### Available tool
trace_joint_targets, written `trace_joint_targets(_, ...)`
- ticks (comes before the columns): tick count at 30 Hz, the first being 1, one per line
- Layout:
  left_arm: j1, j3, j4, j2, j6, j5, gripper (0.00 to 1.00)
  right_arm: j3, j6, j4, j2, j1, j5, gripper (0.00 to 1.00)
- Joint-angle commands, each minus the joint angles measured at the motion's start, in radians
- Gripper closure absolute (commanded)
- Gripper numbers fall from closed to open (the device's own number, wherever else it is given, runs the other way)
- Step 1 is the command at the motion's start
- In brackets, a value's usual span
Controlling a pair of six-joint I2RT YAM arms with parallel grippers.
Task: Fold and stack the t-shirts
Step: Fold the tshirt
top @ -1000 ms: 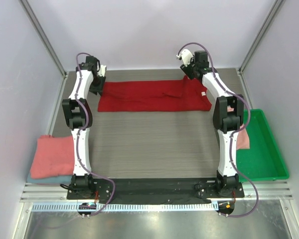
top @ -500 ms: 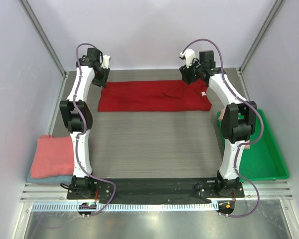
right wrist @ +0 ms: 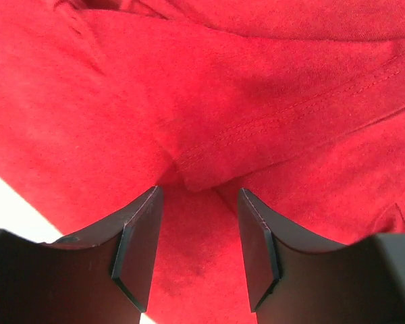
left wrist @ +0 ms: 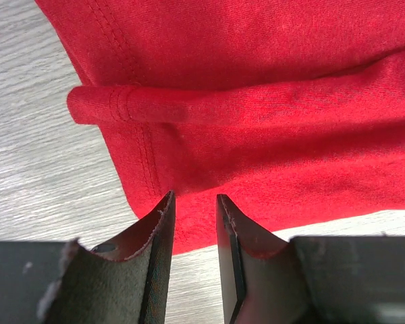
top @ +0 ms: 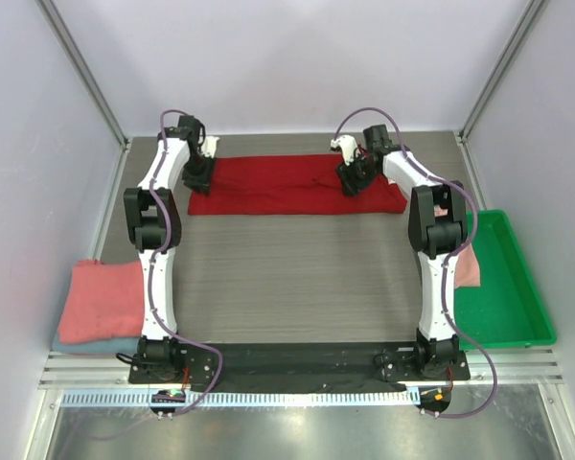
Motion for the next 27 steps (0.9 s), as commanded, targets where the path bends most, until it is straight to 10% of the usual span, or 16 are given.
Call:
trace_joint_targets(1,-0.003,0.015,0.002,-0.005,0.009,0.001,0.68,0.092,-0.015,0.004,-0.002,-0.001,-0.015,0.46)
trace_joint_targets(18,-0.008,0.012,0.009,0.0,0.009,-0.051,0.67,0.113,-0.003,0.001,0.055,0.017,-0.01,0.55)
trace_joint_targets(22,-0.011,0.01,0.008,-0.003,0.011,-0.057,0.67,0.119,-0.001,-0.001,0.057,0.016,-0.015,0.83)
trace_joint_targets(27,-0.011,0.006,0.008,-0.012,0.014,-0.062,0.67,0.176,-0.021,0.001,0.043,0.028,-0.01,0.92)
